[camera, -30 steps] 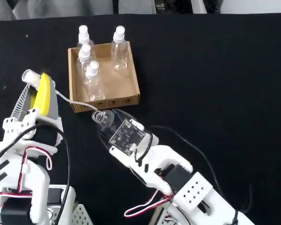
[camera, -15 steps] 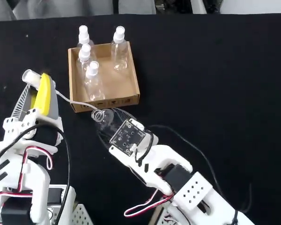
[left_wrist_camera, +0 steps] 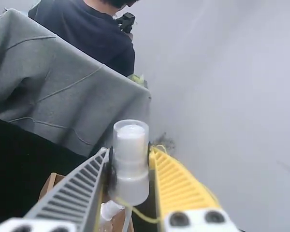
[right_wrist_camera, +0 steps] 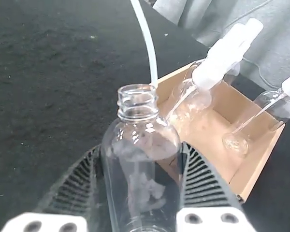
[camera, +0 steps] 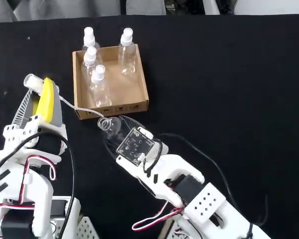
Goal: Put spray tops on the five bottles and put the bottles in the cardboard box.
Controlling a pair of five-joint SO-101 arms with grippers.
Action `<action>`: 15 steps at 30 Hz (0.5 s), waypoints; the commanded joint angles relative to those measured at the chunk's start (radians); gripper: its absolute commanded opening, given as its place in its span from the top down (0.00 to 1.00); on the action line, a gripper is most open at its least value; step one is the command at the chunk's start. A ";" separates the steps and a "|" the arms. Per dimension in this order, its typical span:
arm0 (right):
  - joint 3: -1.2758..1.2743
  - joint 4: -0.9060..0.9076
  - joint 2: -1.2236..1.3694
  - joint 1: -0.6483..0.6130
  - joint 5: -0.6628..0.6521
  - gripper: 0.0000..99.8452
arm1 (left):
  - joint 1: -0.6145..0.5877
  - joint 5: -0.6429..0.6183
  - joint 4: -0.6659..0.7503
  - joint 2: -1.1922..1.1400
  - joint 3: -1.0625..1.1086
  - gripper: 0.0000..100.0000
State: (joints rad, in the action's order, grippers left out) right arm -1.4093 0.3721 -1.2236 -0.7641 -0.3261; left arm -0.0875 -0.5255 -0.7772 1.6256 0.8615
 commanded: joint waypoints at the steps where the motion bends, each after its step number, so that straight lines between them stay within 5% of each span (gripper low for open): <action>1: 0.010 -0.032 -0.035 0.018 -0.002 0.91 | -0.005 0.000 0.012 0.003 -0.067 0.97; 15: -0.033 -0.120 -0.033 0.035 -0.002 0.91 | -0.012 0.000 0.009 0.020 -0.067 0.97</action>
State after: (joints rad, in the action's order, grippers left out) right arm -1.4538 0.2816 -1.2236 -0.7595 -0.3261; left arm -0.0875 -0.5255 -0.7772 1.6256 0.8615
